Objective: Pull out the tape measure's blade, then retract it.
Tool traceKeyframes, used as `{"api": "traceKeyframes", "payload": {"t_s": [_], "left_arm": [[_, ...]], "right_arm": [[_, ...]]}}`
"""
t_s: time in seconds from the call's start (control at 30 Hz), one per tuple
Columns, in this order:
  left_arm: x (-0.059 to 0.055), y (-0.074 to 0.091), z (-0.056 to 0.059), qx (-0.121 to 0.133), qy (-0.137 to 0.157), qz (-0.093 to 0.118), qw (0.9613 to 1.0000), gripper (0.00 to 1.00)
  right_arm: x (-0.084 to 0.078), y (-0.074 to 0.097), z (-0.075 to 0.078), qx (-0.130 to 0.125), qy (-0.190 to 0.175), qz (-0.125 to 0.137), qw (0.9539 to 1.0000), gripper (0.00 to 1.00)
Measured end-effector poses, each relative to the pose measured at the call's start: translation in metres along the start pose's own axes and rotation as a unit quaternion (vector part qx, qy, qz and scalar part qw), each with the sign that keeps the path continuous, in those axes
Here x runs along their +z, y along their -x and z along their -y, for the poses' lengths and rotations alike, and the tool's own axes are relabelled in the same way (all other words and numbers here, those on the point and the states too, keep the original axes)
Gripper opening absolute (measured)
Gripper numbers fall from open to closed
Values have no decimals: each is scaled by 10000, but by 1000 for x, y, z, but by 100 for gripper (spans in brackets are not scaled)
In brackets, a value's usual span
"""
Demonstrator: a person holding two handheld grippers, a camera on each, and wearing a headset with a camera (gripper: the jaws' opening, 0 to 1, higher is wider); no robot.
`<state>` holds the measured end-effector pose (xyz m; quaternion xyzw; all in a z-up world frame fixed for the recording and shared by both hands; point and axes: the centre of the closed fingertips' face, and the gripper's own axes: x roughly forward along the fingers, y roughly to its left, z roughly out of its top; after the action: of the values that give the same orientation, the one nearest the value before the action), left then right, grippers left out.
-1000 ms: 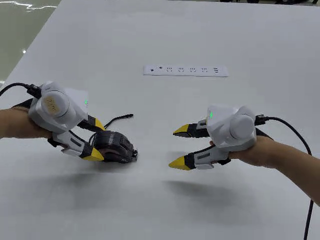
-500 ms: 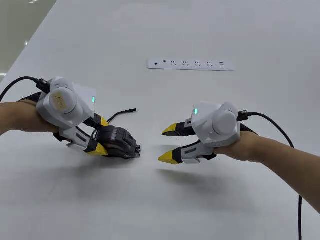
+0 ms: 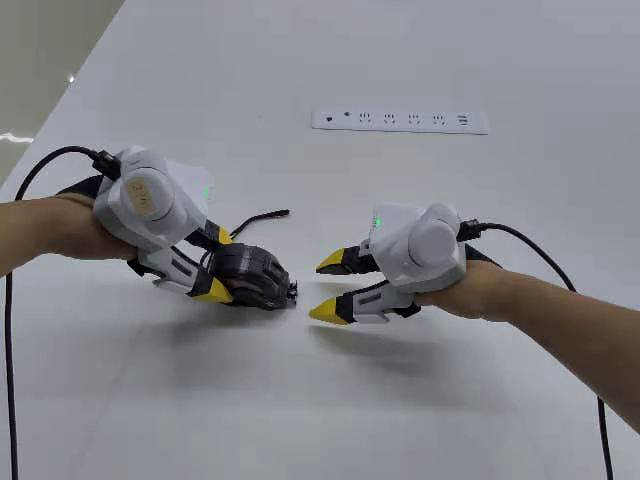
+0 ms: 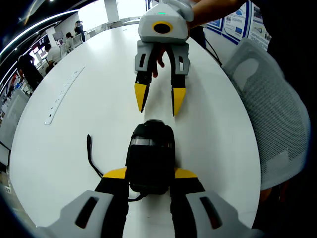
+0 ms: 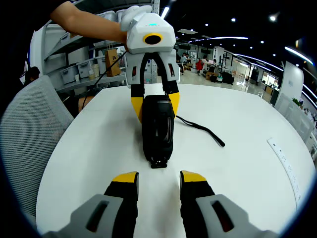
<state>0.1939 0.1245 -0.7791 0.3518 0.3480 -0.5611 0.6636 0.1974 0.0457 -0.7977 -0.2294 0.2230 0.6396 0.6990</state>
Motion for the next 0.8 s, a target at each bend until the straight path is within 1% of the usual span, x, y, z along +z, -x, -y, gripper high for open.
{"api": "traceKeyframes", "payload": {"t_s": [0.1, 0.2, 0.37, 0.47, 0.57, 0.77, 0.8], "left_arm": [[0, 0, 0, -1, 30, 2, 10000, 27], [0, 0, -1, -11, 33, -7, 10000, 27], [-1, -1, -1, 1, 37, -3, 10000, 27], [-1, -1, -2, 1, 32, 7, 10000, 27], [-2, -2, -2, -9, 36, 15, 10000, 27], [1, -1, 0, -11, 10, 15, 10000, 27], [1, -1, 0, -14, 10, 15, 10000, 27]], "right_arm": [[0, -3, -2, -6, 18, -6, 10000, 32], [2, -8, 3, -23, 2, -3, 10000, 31], [7, -16, 2, 12, 50, 26, 10000, 27], [7, -19, 1, 41, 81, -10, 10000, 26], [7, -20, -1, 52, 127, -56, 9999, 22], [7, -25, -4, 112, 221, -129, 9996, 20], [6, -27, -5, 124, 228, -142, 9996, 19]]}}
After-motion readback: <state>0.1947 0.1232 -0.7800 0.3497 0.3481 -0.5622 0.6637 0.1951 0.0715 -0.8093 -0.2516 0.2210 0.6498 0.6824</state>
